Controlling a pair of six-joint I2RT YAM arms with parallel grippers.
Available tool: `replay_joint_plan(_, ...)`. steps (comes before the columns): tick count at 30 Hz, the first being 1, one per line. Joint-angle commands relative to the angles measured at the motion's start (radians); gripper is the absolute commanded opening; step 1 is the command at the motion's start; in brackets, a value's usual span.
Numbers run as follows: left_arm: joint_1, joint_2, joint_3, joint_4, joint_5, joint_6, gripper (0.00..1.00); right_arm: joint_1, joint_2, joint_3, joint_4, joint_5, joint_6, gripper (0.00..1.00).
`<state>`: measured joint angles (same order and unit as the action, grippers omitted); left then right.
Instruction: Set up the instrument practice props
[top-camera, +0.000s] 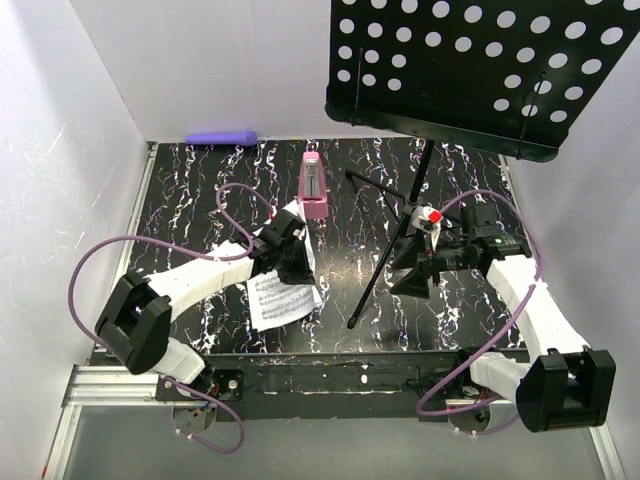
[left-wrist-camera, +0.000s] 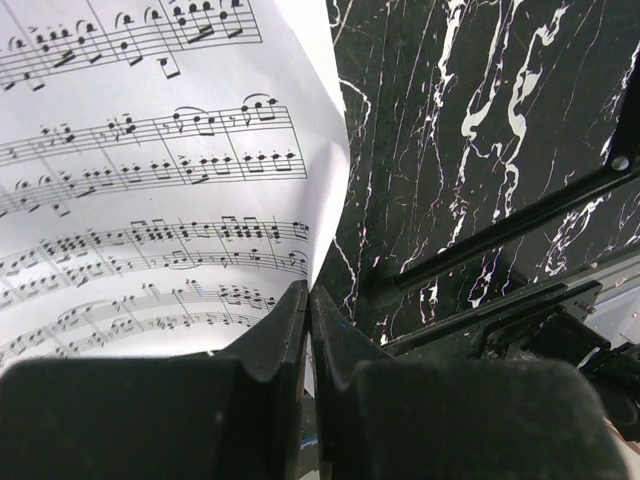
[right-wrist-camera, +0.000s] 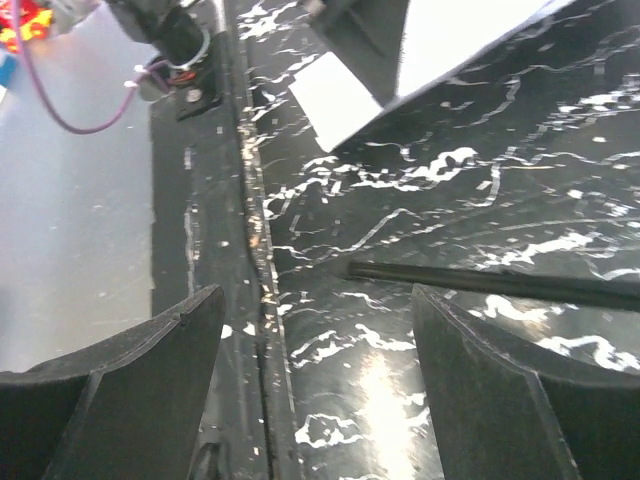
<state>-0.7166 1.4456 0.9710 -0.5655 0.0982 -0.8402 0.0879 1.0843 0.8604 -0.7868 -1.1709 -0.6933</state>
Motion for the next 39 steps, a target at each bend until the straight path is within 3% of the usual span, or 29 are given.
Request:
replay_joint_plan(1, -0.007, 0.073, 0.043, 0.071, 0.109, 0.020, 0.04, 0.104, 0.049, 0.032, 0.018, -0.033, 0.061, 0.83)
replay_joint_plan(19, -0.007, 0.176, -0.026, 0.157, 0.242, 0.013, 0.13, 0.185, 0.154, 0.026, 0.041, -0.035, 0.084, 0.83)
replay_joint_plan(26, -0.007, 0.180, -0.051, 0.174, 0.250, 0.039, 0.00, 0.188, 0.164, 0.023, 0.038, -0.029, 0.083, 0.83)
replay_joint_plan(29, -0.009, 0.161, -0.061, 0.197, 0.265, 0.055, 0.00, 0.206, 0.169, 0.012, 0.078, -0.033, 0.132, 0.83)
replay_joint_plan(32, -0.023, 0.115, -0.069, 0.222, 0.256, 0.084, 0.00, 0.252, 0.166, -0.012, 0.194, -0.010, 0.269, 0.82)
replay_joint_plan(39, -0.093, -0.027, -0.123, 0.282, 0.138, 0.092, 0.00, 0.311, 0.147, -0.100, 0.662, 0.166, 0.881, 0.79)
